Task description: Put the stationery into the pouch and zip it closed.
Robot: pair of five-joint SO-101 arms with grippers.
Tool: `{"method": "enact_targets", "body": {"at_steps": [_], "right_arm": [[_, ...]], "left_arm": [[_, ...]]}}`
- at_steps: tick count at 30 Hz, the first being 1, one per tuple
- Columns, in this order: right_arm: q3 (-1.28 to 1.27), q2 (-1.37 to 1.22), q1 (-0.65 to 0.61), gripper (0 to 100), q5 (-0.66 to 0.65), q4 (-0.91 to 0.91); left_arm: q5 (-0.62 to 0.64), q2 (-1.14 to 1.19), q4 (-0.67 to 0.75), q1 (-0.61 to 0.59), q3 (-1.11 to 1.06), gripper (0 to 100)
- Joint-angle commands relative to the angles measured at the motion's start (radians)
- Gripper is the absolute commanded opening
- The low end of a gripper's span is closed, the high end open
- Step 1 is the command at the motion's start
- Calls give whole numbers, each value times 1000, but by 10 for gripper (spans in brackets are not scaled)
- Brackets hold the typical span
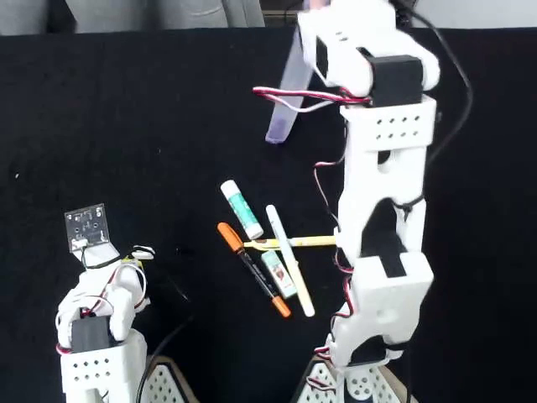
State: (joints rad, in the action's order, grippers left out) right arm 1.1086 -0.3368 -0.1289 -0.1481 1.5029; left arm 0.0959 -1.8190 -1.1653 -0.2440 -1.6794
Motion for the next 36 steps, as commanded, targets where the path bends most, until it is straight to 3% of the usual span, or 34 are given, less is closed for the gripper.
{"method": "enact_targets", "body": {"at_steps": [1, 6, 17, 26, 36], "right_arm": [[18, 88, 11, 11, 0, 269], [-170, 216, 25, 11, -3, 264], [-697, 636, -189, 11, -107, 253], [-1076, 846, -204, 11, -104, 190], [-1552, 1086, -390, 11, -103, -164]], "left_arm": [[3, -5, -5, -7, -19, 30], [3, -5, -5, -7, -19, 30], [3, -5, -5, -7, -19, 30], [2, -5, -38, -7, -19, 33], [2, -5, 60, 5, -12, 33]]}}
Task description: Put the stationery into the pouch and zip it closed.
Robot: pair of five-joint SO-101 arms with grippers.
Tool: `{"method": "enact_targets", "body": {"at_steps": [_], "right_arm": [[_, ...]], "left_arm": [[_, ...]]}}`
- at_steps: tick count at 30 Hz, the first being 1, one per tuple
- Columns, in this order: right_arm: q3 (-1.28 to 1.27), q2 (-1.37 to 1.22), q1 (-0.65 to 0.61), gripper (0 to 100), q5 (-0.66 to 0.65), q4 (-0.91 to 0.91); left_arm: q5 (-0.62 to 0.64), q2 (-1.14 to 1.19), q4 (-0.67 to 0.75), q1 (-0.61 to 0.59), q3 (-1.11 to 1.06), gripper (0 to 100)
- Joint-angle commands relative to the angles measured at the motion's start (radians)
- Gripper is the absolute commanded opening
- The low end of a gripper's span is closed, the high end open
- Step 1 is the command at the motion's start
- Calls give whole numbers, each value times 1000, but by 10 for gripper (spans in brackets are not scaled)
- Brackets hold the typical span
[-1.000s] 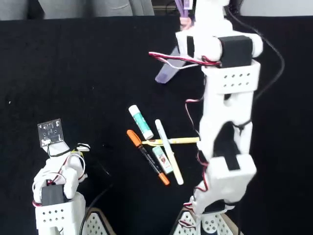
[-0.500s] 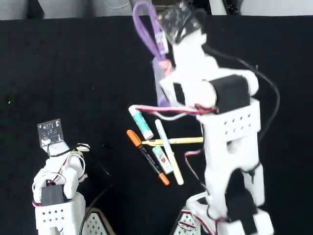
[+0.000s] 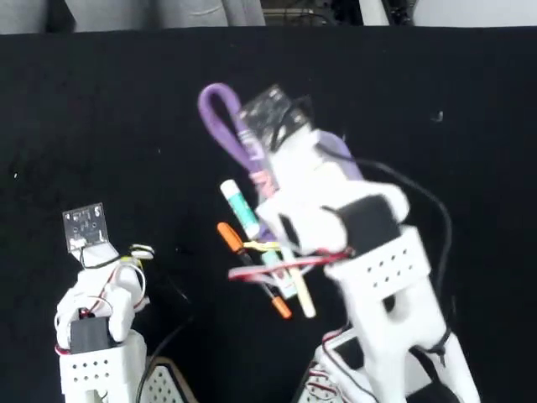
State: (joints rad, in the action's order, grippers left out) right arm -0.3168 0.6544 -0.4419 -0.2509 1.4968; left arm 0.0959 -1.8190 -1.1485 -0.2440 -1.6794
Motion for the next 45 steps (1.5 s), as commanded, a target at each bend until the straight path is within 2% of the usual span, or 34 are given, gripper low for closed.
{"method": "enact_targets", "body": {"at_steps": [1, 3, 10, 21, 23, 26, 29, 33, 36, 45], "right_arm": [[-151, 107, -84, 11, 0, -184], [-182, 122, -87, 11, 0, -216], [-248, 130, -86, 11, 0, -259], [-305, 131, -84, 11, 0, -313], [-303, 131, -84, 11, -3, -313], [-303, 131, -84, 11, -5, -311], [-303, 131, -84, 11, -3, -305], [-306, 131, -84, 11, -5, -305], [-308, 131, -84, 11, -6, -305], [-309, 131, -80, 11, -8, -305]], "left_arm": [[2, -5, 48, 13, -10, 33], [2, -5, 58, 68, 5, 33], [2, -5, 23, 392, 74, 33], [3, -5, 31, 507, 257, 40], [2, -5, 32, 564, 228, 82], [9, -5, 34, 641, 145, 197], [6, -5, 117, 634, 47, 273], [2, -5, 244, 539, -21, 282], [9, -5, 250, 493, 16, 282], [11, -6, 242, 496, 117, 282]]}}
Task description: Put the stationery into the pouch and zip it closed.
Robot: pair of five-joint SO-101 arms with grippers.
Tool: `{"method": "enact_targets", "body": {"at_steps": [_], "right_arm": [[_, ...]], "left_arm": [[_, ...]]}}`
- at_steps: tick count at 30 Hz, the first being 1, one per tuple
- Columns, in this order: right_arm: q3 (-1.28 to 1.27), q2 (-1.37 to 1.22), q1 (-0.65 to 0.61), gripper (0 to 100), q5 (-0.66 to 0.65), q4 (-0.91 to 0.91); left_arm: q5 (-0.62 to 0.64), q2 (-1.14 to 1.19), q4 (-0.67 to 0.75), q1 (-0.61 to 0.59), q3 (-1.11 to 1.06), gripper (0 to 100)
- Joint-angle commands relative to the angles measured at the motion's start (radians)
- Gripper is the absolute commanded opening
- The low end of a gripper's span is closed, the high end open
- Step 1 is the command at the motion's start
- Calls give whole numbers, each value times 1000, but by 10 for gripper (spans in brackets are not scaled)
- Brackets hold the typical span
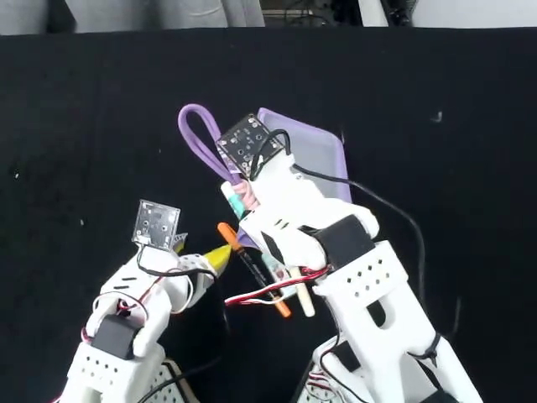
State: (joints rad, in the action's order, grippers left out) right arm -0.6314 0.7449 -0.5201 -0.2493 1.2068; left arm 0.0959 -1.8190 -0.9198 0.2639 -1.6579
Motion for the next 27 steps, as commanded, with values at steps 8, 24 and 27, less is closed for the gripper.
{"method": "enact_targets", "body": {"at_steps": [8, 24, 27], "right_arm": [[5, 41, 87, 11, -9, -21], [4, 41, 86, 11, -5, -15], [-5, 41, 86, 11, -6, -15]], "left_arm": [[35, -6, 14, 44, 188, 282], [48, -6, 115, 160, 170, 282], [46, -6, 252, 133, 110, 282]]}}
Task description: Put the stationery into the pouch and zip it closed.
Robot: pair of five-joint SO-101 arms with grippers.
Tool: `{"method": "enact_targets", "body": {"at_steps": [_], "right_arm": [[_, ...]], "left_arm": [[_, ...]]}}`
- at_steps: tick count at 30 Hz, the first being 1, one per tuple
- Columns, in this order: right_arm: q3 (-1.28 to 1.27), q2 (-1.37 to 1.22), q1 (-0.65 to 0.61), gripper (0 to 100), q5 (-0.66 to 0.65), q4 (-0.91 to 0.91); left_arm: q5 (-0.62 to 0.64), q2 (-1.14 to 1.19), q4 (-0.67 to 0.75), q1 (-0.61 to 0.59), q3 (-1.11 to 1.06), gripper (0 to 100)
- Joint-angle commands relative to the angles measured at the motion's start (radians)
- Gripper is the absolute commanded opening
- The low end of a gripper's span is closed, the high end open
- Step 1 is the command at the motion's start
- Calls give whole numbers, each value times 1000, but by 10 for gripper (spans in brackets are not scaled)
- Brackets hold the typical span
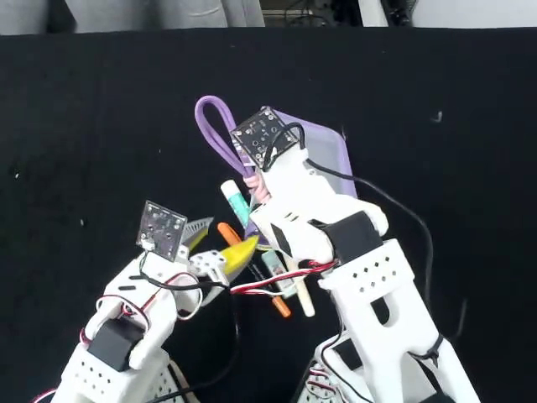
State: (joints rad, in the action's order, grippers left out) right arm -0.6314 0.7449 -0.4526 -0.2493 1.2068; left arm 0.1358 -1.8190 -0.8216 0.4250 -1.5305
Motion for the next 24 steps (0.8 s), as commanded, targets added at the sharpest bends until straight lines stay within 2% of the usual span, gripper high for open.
{"method": "enact_targets", "body": {"at_steps": [1, 4, 13, 19, 24], "right_arm": [[-12, 41, 18, 11, -6, -18], [-19, 41, 18, 11, -8, -21], [-16, 41, 21, 11, -9, -23], [-21, 41, 21, 11, -8, -38], [-22, 41, 18, 11, -5, -43]], "left_arm": [[5, -6, 201, -39, -44, 282], [5, -5, 290, -59, -114, 282], [11, -5, 298, -59, -142, 282], [14, -6, 112, -56, -41, 282], [8, -6, 72, 15, -62, 282]]}}
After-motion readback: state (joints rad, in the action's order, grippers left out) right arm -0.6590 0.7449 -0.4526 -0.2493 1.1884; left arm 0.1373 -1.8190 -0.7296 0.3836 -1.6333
